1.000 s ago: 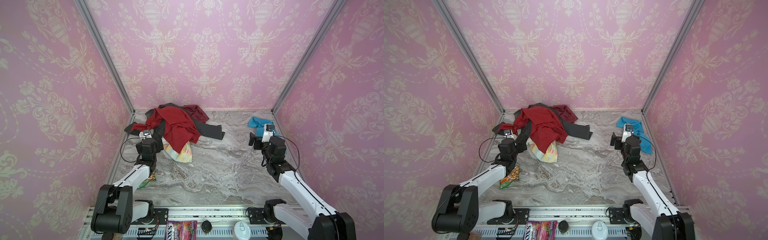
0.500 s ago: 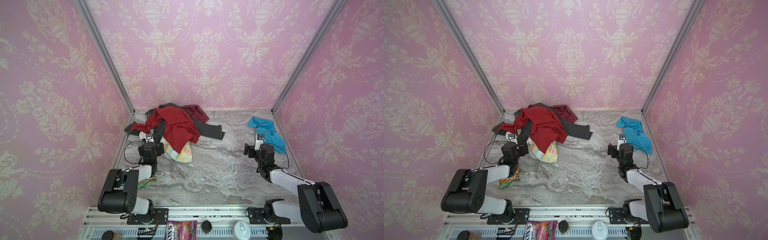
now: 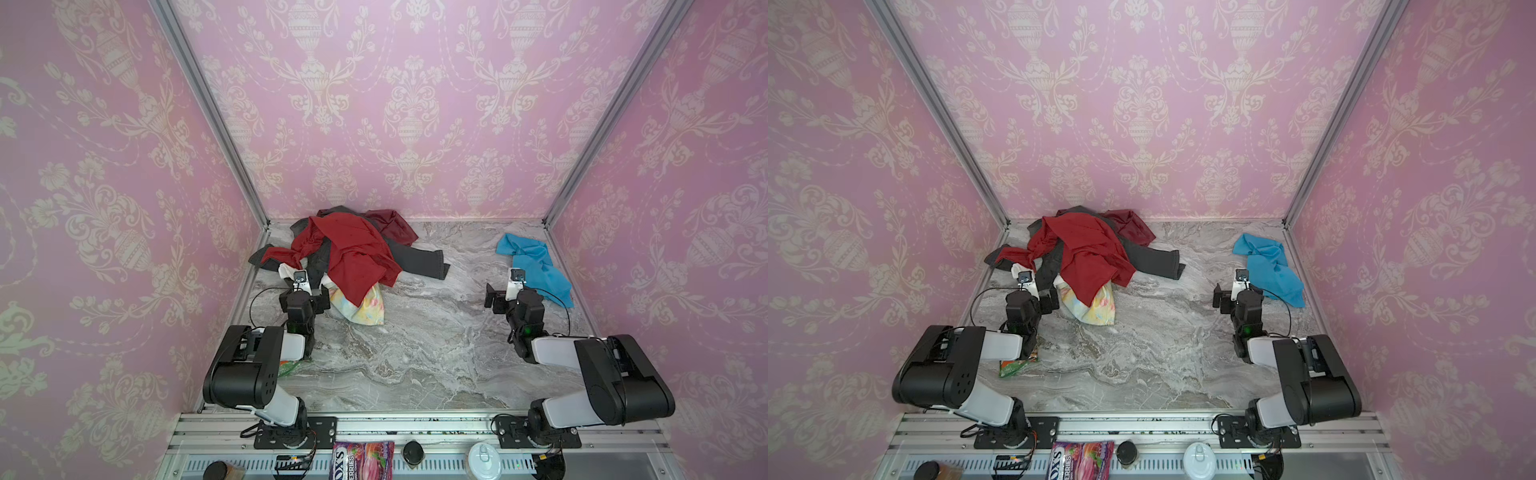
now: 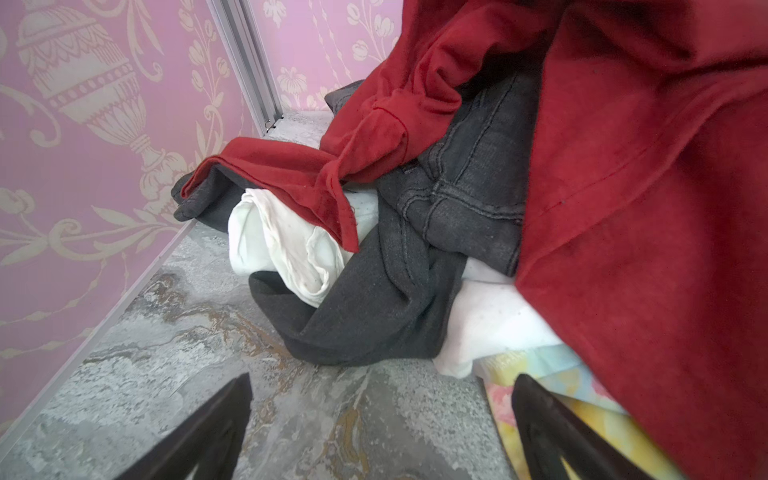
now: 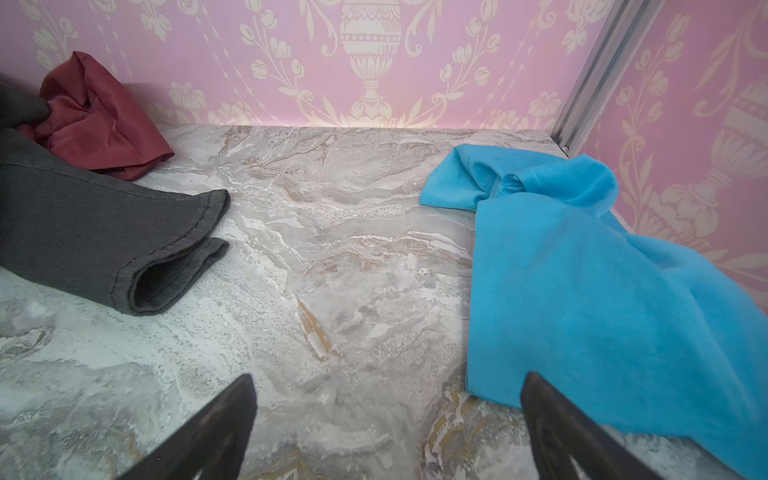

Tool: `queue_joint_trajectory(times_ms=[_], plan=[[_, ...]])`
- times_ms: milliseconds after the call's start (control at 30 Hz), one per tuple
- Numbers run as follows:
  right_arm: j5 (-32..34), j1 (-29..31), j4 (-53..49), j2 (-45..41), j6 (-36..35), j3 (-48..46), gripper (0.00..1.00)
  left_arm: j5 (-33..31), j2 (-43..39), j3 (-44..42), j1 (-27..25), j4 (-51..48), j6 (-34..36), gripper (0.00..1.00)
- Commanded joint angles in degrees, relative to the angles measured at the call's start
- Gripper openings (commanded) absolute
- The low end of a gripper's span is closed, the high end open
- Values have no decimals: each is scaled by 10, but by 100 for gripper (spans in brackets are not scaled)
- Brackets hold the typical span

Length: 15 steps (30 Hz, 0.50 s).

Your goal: Pick out a specific cloth from the pile

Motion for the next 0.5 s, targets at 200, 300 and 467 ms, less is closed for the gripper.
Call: queue_joint_trajectory(times_ms=[200,300,467], plan=[[-76,-37,13,46,12,23,100,35,38,12,23,30,1,99],[-81,-41,9,45,15,25,100,35,39,12,23,30,1,99],[-81,-41,19,46,14,21,100,33,40,10,23,35,2,99]])
